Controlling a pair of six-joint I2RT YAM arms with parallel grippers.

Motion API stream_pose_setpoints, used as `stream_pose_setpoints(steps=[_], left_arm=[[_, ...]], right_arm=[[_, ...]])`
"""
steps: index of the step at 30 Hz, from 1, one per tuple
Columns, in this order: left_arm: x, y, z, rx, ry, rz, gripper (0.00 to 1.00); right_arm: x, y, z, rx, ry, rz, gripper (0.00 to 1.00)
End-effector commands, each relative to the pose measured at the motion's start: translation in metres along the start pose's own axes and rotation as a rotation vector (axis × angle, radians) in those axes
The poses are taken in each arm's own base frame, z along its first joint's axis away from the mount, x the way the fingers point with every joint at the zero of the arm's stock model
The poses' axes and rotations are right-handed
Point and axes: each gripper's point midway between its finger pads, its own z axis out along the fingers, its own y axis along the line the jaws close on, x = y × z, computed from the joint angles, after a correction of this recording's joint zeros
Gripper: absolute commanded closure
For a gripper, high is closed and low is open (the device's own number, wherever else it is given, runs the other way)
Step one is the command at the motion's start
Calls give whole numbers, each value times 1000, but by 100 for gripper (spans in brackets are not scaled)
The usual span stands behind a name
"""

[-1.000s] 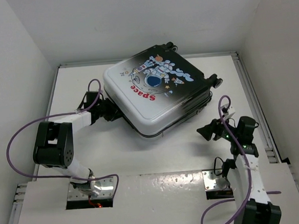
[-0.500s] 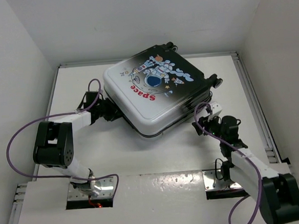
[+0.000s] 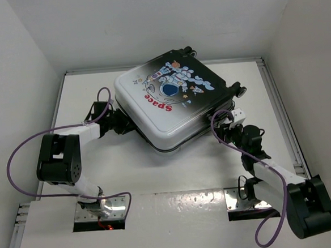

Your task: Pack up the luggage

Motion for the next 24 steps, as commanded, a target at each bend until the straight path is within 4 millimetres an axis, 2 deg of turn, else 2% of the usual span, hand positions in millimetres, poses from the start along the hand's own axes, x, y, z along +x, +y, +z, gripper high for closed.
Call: stream_pose_setpoints(steps=[1,4,8,14,15,17,20,22,24], left_arm=[[-17,17,0,-45,-61,23,100],[-17,17,0,-45,-61,23,100],[-15,17,0,-38,-53,14,100],[-13,10,0,-3,-42,4,100],[-12,9,-1,4,-34,4,100],[-15,11,-2,2,-42,-3,100],[-18,12,-7,9,-39,-10,100],[-16,25,-10,-27,-22,-17,100],[-29,29,-18,-35,-33,14,100]], right_arm=[[-41,-5,10,7,-121,-37,52],[-49,-3,15,-10,-134,-32,55],[-43,-1,21,-34,-106,-25,62],[-44,-3,27,-40,-100,-19,82],[-44,-3,28,-42,-99,-19,90],[-45,-1,29,-49,-103,-21,99],[-44,-4,26,-39,-99,-25,100],[-36,-6,24,-33,-80,-37,100],[-31,-17,20,-1,-68,-27,100]])
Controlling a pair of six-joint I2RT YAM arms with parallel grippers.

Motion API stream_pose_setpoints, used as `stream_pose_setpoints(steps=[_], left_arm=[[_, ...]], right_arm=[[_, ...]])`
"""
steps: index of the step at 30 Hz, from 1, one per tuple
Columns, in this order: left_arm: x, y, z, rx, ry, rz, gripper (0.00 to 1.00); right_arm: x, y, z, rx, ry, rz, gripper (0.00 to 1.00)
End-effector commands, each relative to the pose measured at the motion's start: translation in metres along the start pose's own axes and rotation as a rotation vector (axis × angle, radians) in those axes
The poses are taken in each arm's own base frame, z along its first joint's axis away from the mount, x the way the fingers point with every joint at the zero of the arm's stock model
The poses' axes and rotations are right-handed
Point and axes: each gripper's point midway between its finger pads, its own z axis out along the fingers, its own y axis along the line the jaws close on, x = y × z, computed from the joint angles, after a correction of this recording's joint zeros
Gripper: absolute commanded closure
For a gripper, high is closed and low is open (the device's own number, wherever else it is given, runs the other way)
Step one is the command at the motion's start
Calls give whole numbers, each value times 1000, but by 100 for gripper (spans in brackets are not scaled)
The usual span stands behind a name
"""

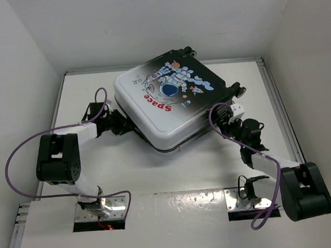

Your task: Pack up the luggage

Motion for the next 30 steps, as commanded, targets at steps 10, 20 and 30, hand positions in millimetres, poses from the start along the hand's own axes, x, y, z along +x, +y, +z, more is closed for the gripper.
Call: stream_pose_setpoints(steps=[10,20,30], left_arm=[[-83,67,-54,-133,-153,-8,100],[-129,106,-58,-209,-161,8,100],[-206,126,-40,-241,-211,30,100]], right_arm=[[-31,-54,-1,146,-82,-29,100],[-48,-80,13,180,-103,-36,100],[-70,-121,42,235,-121,238,100]])
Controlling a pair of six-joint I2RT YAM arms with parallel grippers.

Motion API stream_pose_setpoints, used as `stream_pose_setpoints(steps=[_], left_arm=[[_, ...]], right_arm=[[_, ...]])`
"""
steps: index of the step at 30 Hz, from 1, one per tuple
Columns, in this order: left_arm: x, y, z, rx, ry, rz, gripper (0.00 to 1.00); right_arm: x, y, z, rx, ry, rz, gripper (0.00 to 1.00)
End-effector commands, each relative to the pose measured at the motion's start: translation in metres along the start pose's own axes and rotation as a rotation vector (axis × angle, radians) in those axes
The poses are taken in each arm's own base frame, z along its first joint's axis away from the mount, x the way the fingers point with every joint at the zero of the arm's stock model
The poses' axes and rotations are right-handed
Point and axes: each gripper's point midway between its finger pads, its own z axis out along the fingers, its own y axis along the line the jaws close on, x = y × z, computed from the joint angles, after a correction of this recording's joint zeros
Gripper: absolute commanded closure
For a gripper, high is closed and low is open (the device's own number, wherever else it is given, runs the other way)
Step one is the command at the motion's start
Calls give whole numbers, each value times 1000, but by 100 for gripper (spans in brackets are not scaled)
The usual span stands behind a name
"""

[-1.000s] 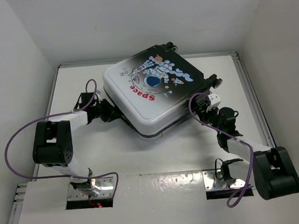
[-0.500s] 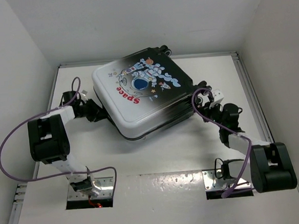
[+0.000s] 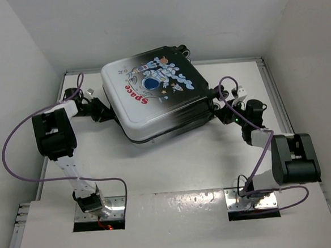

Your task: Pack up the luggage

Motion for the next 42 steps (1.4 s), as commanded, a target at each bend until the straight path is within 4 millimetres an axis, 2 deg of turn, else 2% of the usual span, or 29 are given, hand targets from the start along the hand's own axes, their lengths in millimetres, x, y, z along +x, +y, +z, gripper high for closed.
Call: stream_pose_setpoints(steps=[1,6,7,8,9,12,13,15,16,17,18,19,20,21,23,24,27,28,29,30,31,33,36,37,38,39,40,41,42], left_arm=[[-105,66,-31,-243,-323,85,100],[-128,73,-20,-250,-316,128,100],[-129,79,-12,-242,-300,120,100],[-134,80,-11,-242,-302,133,100],[-143,76,-11,-237,-315,145,100],[-146,82,-1,-224,-296,159,100],[-149,83,-1,-224,-298,173,100],[-153,89,5,-227,-294,179,100],[-158,89,7,-226,-297,182,100],[-158,91,9,-230,-288,184,100],[-166,88,8,-225,-302,195,100],[-167,93,12,-227,-296,191,100],[-167,94,14,-229,-291,186,100],[-172,92,13,-227,-296,191,100],[-170,99,19,-233,-279,187,100],[-174,96,17,-230,-290,196,100],[-175,103,19,-224,-284,184,100],[-179,100,18,-220,-293,182,100],[-179,100,18,-220,-293,182,100],[-176,102,21,-212,-283,177,100],[-176,101,21,-210,-284,165,100],[-177,97,22,-189,-285,174,100],[-175,96,25,-161,-275,168,100],[-173,100,29,-163,-266,160,100],[-173,100,29,-163,-266,160,100],[-174,102,31,-164,-265,159,100],[-174,102,32,-163,-265,150,100],[-171,97,35,-149,-254,157,100],[-169,101,39,-151,-247,151,100]], right_arm=[[-65,-86,-4,316,-194,10,100],[-78,-91,22,256,-196,-62,100],[-96,-94,27,251,-224,-92,100],[-99,-97,31,253,-227,-116,100],[-84,-106,39,261,-189,-114,100],[-98,-124,54,283,-209,-184,100],[-92,-129,60,286,-193,-197,100],[-105,-139,70,298,-217,-270,100],[-101,-144,77,299,-213,-278,100],[-122,-148,82,307,-255,-309,100],[-111,-158,90,313,-241,-320,100],[-114,-162,93,316,-250,-339,100],[-141,-163,99,316,-310,-377,100],[-125,-172,111,313,-286,-365,100],[-145,-180,120,318,-326,-387,100],[-140,-189,133,318,-331,-387,100],[-172,-196,152,311,-408,-392,100],[-157,-202,162,305,-390,-374,100],[-158,-199,167,286,-402,-344,100],[-177,-191,173,259,-445,-352,100],[-161,-193,183,242,-425,-316,100],[-169,-177,195,194,-452,-273,100],[-159,-156,218,135,-468,-221,100],[-165,-141,227,111,-487,-218,100],[-170,-143,232,128,-507,-207,100],[-161,-142,241,121,-498,-179,100],[-183,-134,246,107,-543,-194,100],[-167,-146,255,130,-524,-166,100],[-163,-130,267,104,-513,-165,100]])
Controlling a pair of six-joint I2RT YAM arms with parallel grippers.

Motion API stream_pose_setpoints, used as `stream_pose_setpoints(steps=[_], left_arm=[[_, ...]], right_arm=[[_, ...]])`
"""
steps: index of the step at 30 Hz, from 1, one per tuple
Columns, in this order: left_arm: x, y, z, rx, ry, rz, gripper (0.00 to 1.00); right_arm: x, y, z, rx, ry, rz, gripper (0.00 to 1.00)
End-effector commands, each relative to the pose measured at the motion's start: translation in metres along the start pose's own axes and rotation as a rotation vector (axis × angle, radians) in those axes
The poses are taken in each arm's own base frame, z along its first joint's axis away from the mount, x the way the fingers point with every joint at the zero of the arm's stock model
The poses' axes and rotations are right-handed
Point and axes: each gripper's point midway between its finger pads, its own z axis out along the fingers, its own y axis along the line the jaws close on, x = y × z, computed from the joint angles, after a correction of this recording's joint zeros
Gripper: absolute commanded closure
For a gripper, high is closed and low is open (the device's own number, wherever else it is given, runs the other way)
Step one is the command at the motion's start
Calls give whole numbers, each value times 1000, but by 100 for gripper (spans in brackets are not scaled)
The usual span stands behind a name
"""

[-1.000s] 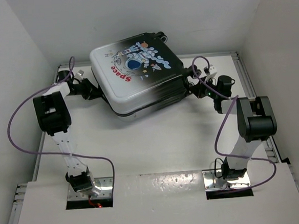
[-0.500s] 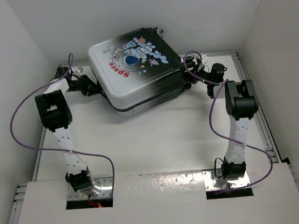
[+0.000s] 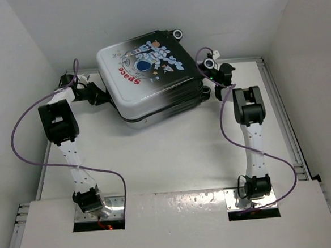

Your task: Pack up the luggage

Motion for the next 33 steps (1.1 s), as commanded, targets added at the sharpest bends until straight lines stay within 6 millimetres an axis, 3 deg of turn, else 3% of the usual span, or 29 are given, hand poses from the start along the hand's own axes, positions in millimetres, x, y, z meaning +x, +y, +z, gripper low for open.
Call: stream_pose_setpoints(steps=[1,2,3,4,5,6,7,8,9,10,11,12,13,14,15,17,18,19,20,21,22,23,24,25,26,27,28,31,33], left_arm=[[-54,118,-12,-315,-220,81,100],[-58,116,-13,-313,-226,88,100],[-57,114,-13,-305,-223,88,100],[-57,118,-10,-305,-223,88,100],[-58,111,-7,-290,-219,101,100],[-58,108,-6,-275,-220,108,100],[-57,106,-6,-260,-214,109,94],[-63,95,-10,-242,-231,122,75],[-60,88,-11,-216,-222,125,63],[-65,81,-13,-202,-236,146,54],[-67,76,-16,-199,-246,157,46],[-69,59,-24,-171,-262,175,35],[-74,49,-28,-154,-282,204,31],[-78,34,-31,-142,-298,226,28],[-80,15,-40,-111,-319,266,19],[-82,-10,-47,-76,-339,301,15],[-81,-20,-52,-60,-342,301,6],[-85,-43,-65,-37,-371,347,1],[-86,-50,-70,-31,-387,367,1],[-86,-61,-76,-16,-394,386,1],[-81,-69,-80,3,-387,394,1],[-77,-83,-88,18,-395,416,1],[-73,-88,-92,27,-393,433,1],[-70,-95,-96,34,-395,454,1],[-69,-98,-105,30,-409,469,1],[-66,-110,-117,14,-431,512,1],[-59,-107,-118,-2,-425,517,1],[-43,-119,-135,-38,-422,595,1],[-32,-116,-144,-68,-411,604,1]], right_arm=[[-52,-81,16,380,-170,-37,100],[-24,-86,18,393,-131,-21,100],[-21,-88,22,398,-130,-19,100],[-34,-91,31,403,-157,-44,100],[-19,-94,37,408,-141,-34,100],[-25,-93,40,407,-153,-49,100],[-29,-91,40,411,-156,-44,96],[-25,-86,33,412,-141,-35,92],[-26,-82,30,410,-140,-33,84],[-50,-74,29,398,-178,-54,79],[-23,-74,10,416,-121,-27,73],[-69,-64,9,395,-182,-51,58],[-71,-61,4,398,-176,-45,50],[-48,-58,-13,412,-122,-17,45],[-86,-51,-16,397,-169,-43,41],[-64,-40,-35,395,-106,-6,37],[-100,-26,-36,356,-145,-31,35],[-87,-16,-44,338,-110,-1,31],[-104,-6,-48,320,-125,2,29],[-93,18,-55,268,-82,27,28],[-111,30,-58,242,-99,28,26],[-108,40,-62,220,-84,40,26],[-96,69,-68,152,-40,65,24],[-109,82,-69,119,-51,65,23],[-107,96,-69,87,-39,72,21],[-90,116,-73,41,8,103,21],[-103,130,-74,-10,-2,90,21],[-91,176,-76,-151,57,117,21],[-94,195,-80,-202,81,141,21]])
